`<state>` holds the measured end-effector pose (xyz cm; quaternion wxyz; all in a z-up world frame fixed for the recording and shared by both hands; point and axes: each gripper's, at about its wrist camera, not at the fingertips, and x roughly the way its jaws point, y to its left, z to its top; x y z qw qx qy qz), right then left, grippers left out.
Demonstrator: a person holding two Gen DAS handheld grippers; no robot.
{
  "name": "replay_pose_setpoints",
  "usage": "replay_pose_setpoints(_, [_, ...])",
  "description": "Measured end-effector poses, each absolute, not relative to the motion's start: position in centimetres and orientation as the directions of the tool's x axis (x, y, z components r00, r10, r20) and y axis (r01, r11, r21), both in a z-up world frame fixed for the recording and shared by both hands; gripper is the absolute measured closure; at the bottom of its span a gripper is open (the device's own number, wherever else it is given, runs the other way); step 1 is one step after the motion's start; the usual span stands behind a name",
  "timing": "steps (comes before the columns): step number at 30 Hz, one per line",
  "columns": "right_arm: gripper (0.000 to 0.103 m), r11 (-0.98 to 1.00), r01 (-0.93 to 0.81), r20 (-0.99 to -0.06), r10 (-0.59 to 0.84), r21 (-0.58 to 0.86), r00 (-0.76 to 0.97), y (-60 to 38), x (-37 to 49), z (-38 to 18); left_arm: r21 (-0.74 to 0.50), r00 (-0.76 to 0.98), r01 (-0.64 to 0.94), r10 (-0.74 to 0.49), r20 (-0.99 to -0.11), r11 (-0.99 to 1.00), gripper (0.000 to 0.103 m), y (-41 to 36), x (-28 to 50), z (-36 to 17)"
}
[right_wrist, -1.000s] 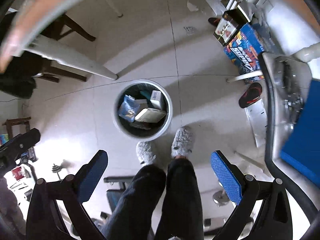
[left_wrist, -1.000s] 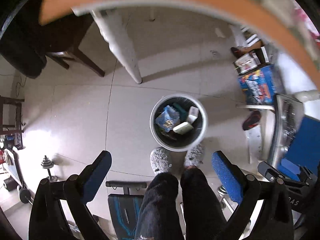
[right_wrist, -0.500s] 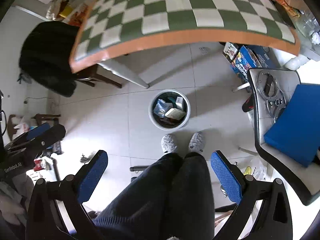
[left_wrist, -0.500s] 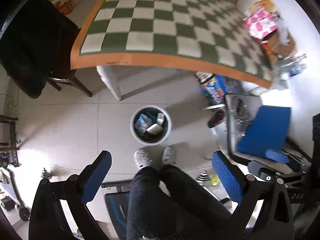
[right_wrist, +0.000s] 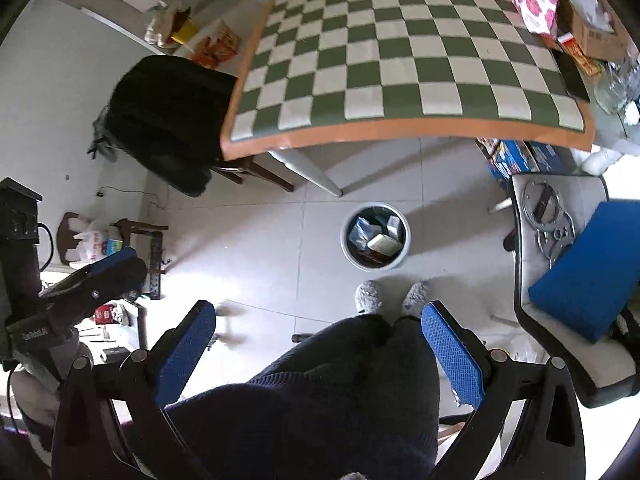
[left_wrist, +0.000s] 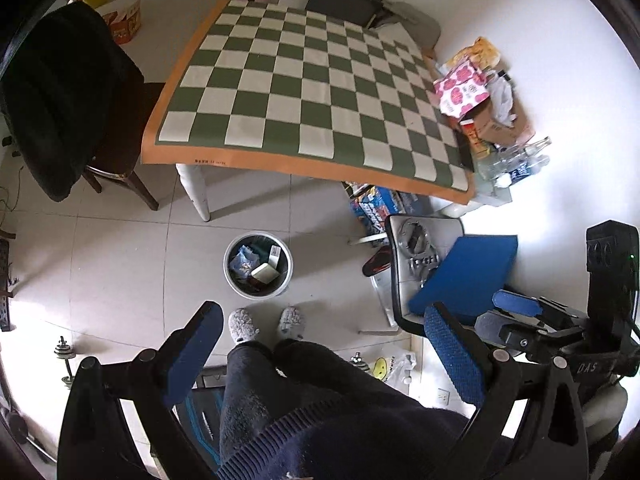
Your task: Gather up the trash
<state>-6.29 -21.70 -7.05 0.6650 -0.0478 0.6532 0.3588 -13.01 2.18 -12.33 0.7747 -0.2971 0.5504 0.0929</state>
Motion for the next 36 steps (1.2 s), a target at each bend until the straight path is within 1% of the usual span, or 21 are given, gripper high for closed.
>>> replay_pose_setpoints(5, [0.0,0.718,-0.55,-0.891,0.437,0.426,-0.12,-21.6,-6.5,-5.3,-0.368,0.401,-0.467,-0.178,-0.899,0.804,0.0,2.0,-13.6,-10.9])
replay_pose_setpoints(11, [0.0,0.71,-0.553,-0.887,0.441,0.437,-0.135,-21.2,-6.4,-4.8,-0.373,0.426,-0.458,-0.169,-0.889,0.807,0.0,1.8,-13.8,-10.1])
replay_pose_setpoints(26, [0.0,0.706,-0.559,-0.889,0.436,0.435,-0.14,-20.5,-6.3,-4.4,-0.375,0.428,-0.456,-0.17,-0.887,0.807,0.0,1.6,-13.6,-9.9])
replay_pose_setpoints(36, [0.0,0.706,-0.556,-0.887,0.437,0.44,-0.147,-20.2,-6.1,-4.2,-0.39,0.426,-0.433,-0.196,-0.883,0.813,0.0,1.9,-13.1,-10.0])
